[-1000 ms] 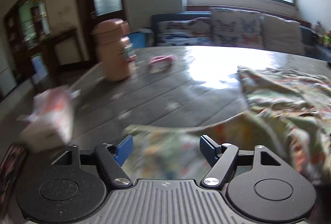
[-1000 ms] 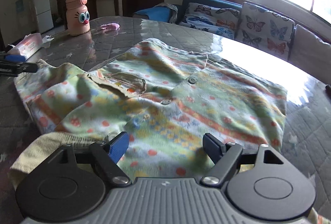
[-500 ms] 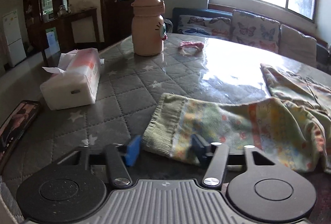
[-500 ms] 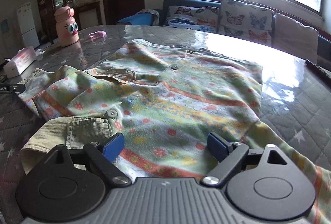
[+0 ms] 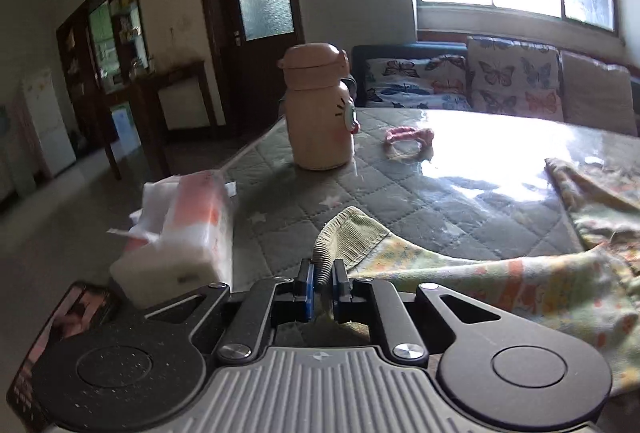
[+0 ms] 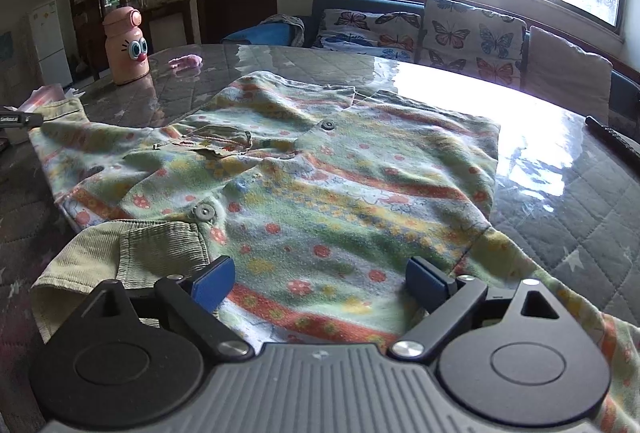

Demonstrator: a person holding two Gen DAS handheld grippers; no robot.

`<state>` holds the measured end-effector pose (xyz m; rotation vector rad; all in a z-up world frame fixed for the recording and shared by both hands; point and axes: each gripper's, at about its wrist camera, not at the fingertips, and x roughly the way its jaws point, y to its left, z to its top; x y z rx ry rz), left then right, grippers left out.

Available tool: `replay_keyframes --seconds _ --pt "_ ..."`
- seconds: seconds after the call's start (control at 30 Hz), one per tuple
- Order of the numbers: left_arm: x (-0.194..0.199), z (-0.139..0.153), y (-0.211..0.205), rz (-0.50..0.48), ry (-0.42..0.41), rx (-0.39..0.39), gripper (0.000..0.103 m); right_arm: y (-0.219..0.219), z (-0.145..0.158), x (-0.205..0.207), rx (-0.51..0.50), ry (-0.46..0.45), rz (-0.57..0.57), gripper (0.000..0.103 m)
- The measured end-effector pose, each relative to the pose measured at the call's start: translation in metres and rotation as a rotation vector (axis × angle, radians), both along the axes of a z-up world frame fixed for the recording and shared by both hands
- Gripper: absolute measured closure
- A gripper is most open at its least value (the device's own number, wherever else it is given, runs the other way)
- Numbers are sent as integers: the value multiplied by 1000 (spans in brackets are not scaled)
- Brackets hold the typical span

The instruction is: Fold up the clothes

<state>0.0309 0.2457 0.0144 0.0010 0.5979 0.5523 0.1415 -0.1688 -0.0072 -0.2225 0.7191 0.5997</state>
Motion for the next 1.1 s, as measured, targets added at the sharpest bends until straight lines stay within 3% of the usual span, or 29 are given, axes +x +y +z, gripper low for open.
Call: replay_keyframes --seconds 0.2,0.57,0.67,0.73,0.77,0.93,1.1 --pt "26 -24 2 -23 91 83 90 -4 0 1 -12 4 30 7" --pt "60 -26 5 -45 134 139 90 -7 3 0 -22 17 72 6" --pt "62 -26 3 -40 147 155 82 -7 9 -4 -23 -5 69 9" --pt "55 -22 2 -27 141 155 65 -8 14 -6 -9 -11 70 9" --pt "51 -20 1 -19 134 155 62 -8 17 -8 3 -11 71 10" --pt "24 1 -18 -44 65 137 59 -1 28 -23 55 9 124 25" --pt "13 10 -64 -212 34 83 59 20 30 -46 53 30 248 45"
